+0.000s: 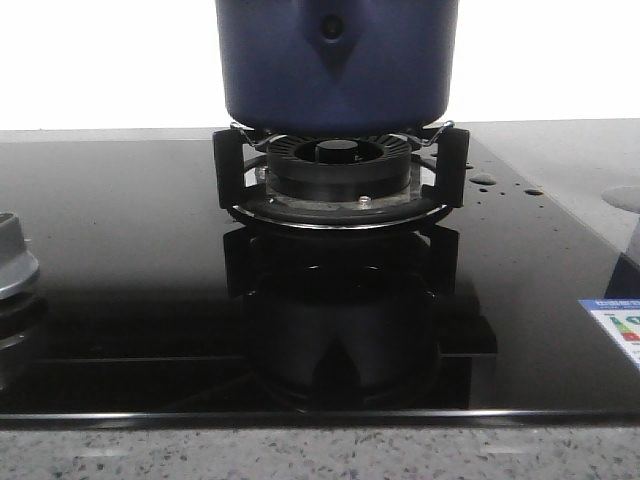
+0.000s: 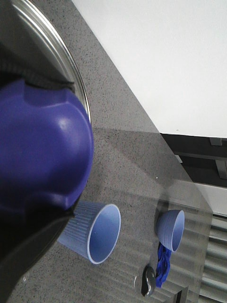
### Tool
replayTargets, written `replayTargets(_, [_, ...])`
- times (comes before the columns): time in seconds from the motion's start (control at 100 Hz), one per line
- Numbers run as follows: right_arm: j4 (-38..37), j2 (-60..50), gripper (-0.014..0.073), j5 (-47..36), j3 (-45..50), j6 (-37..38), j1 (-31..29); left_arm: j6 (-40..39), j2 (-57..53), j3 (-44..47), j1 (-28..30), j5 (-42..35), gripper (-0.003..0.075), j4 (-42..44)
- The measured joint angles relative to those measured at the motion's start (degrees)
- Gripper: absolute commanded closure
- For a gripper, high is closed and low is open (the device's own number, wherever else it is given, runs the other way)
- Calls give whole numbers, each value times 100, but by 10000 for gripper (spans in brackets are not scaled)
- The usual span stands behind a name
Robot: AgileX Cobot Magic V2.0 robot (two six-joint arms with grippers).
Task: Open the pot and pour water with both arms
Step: 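Move the right gripper toward the light blue ribbed cup, then grasp the light blue cup with the right gripper and lift it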
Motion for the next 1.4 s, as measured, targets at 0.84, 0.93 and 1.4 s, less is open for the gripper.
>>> replayTargets(0.84, [-2061, 989, -14, -1868, 511, 0, -1189, -1056, -2382, 12, 1028, 246, 490, 918])
replayTargets(0.93, [-2061, 1175, -13, -1889, 802, -9, -1239, -1078, -2475, 12, 1028, 311, 490, 932])
replayTargets(1.4, [-1838, 2267, -13, -3747, 1528, -9, -743, -1210, -2498, 23, 1028, 345, 490, 978])
